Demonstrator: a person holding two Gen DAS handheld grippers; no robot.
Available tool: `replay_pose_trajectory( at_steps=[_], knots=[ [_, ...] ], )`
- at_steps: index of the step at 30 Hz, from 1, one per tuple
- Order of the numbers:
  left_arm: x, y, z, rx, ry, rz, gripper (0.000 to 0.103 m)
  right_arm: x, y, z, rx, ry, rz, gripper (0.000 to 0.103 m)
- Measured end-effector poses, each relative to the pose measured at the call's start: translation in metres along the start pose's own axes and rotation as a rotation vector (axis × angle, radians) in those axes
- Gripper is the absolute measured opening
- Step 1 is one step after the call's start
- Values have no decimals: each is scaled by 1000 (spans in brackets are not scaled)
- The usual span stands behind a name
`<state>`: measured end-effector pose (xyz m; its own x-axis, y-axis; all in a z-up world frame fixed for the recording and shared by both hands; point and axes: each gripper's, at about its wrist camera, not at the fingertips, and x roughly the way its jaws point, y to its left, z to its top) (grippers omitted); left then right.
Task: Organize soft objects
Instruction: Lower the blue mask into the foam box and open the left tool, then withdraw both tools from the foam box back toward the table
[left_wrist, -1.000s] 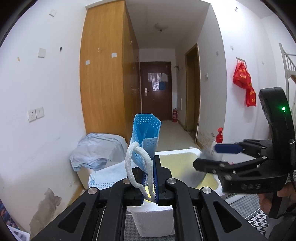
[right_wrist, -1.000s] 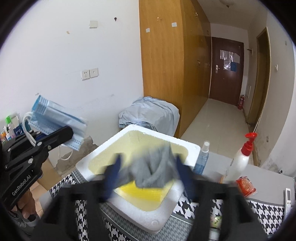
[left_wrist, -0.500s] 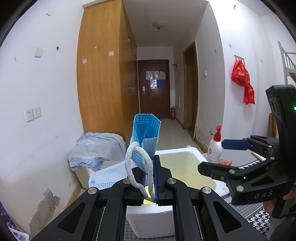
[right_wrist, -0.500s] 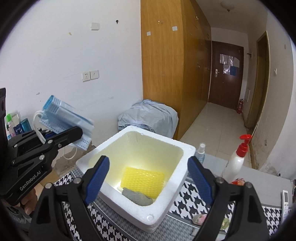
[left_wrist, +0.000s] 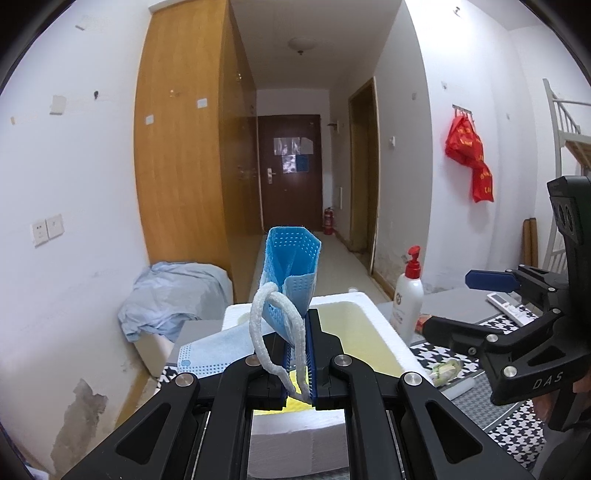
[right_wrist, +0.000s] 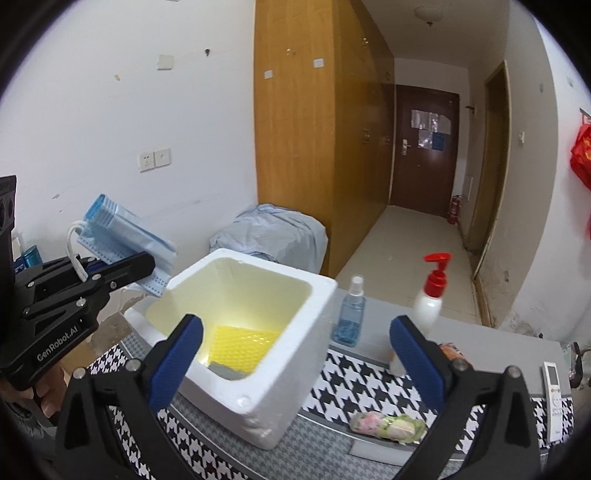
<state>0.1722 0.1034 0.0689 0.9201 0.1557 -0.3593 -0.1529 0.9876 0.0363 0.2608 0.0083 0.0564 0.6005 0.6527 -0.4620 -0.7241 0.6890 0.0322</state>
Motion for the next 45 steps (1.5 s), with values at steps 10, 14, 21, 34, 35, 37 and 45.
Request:
replay_pose_trajectory(
  at_steps=[10, 14, 21, 34, 35, 37, 45],
  knots=[
    [15, -14, 4, 2, 26, -44, 8, -7, -22, -9, 47, 5, -32, 102],
    [21, -22, 5, 8, 35, -59, 8, -11, -29, -12, 54, 0, -47, 102],
    [28, -27, 6, 22, 49, -61, 8, -16, -40, -16, 74, -5, -58, 102],
    [35, -24, 4, -15, 53, -3, 97, -20, -44, -19, 71, -1, -68, 102],
    [34, -25, 3, -11, 52, -3, 97, -21, -44, -19, 71, -3, -68, 102],
    [33, -27, 3, -8, 52, -2, 99, -24, -44, -20, 71, -9, -69, 102],
    [27, -34, 4, 3, 49, -2, 101, -32, -46, -21, 73, -19, -69, 102]
  ],
)
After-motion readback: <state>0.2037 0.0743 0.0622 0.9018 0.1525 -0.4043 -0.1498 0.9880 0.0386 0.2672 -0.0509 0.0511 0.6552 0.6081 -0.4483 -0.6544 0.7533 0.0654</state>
